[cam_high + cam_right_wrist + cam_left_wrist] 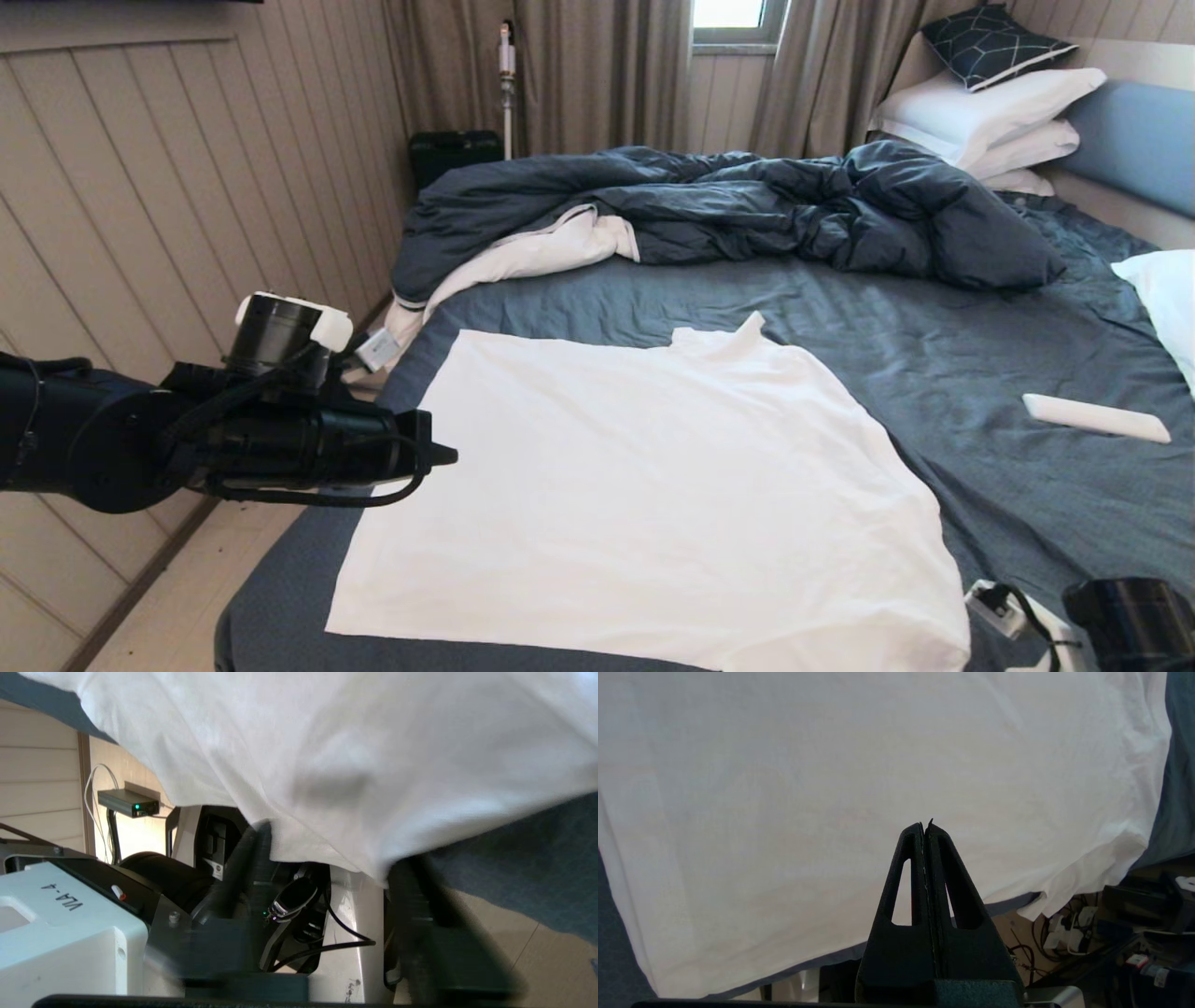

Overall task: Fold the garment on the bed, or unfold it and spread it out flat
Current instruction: Fold the white T-shirt

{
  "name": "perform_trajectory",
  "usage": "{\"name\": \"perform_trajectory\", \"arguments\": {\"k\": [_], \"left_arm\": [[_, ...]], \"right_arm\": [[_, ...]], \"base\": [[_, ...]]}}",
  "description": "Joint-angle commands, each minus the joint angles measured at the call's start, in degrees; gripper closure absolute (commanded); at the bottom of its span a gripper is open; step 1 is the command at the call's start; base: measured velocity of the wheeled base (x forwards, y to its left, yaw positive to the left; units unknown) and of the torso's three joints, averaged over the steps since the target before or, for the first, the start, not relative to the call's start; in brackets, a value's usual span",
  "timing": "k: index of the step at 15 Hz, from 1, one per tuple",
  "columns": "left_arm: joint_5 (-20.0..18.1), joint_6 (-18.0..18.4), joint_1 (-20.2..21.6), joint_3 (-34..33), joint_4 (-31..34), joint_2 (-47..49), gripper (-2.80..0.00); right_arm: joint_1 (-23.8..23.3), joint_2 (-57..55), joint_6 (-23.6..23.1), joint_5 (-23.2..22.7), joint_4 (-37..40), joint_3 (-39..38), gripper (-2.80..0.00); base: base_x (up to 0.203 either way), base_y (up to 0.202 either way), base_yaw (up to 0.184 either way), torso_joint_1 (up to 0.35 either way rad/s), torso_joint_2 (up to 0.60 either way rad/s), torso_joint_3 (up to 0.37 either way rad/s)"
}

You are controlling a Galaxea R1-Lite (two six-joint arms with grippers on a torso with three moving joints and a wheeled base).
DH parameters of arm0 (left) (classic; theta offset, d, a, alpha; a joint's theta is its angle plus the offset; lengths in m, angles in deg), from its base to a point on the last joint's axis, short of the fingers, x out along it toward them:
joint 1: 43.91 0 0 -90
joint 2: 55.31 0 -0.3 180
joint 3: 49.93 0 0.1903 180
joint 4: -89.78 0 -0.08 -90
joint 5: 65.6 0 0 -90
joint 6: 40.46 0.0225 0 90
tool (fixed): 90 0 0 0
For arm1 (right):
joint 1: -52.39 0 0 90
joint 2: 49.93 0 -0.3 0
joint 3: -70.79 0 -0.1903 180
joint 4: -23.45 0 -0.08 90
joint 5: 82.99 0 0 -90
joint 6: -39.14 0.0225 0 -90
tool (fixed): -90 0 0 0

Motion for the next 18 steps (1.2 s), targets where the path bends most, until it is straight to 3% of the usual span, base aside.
{"name": "perform_trajectory", "arguments": {"k": [1,9,12,13,16,18], "left_arm": [[-0.10,-0.14,-0.08,0.01,0.01,0.21,0.00],[-0.10,-0.14,0.00,-0.34,0.01,0.21,0.00],[-0.10,-0.23,-0.08,-0.26,0.01,0.12,0.00],[-0.10,-0.16,-0.08,-0.09,0.26,-0.05,0.00],[-0.10,-0.23,-0.08,-0.08,0.45,-0.32,0.00],[-0.10,-0.23,-0.08,-0.17,0.45,-0.41,0.00]], "right_arm": [[0.01,0.16,-0.07,-0.14,-0.27,-0.39,0.00],[-0.08,5.81,0.05,-0.63,-4.85,-1.18,0.00],[-0.16,8.25,2.03,-2.42,-4.84,-0.30,0.00],[-0.12,8.67,3.97,-2.53,-4.80,0.57,0.00],[-0.13,10.78,15.73,-2.55,-4.56,6.20,0.00],[-0.31,10.77,20.40,-2.40,-4.38,9.25,0.00]], "base": [[0.000,0.000,0.000,0.000,0.00,0.000],[0.000,0.000,0.000,0.000,0.00,0.000],[0.000,0.000,0.000,0.000,0.00,0.000],[0.000,0.000,0.000,0.000,0.00,0.000],[0.000,0.000,0.000,0.000,0.00,0.000],[0.000,0.000,0.000,0.000,0.00,0.000]]}}
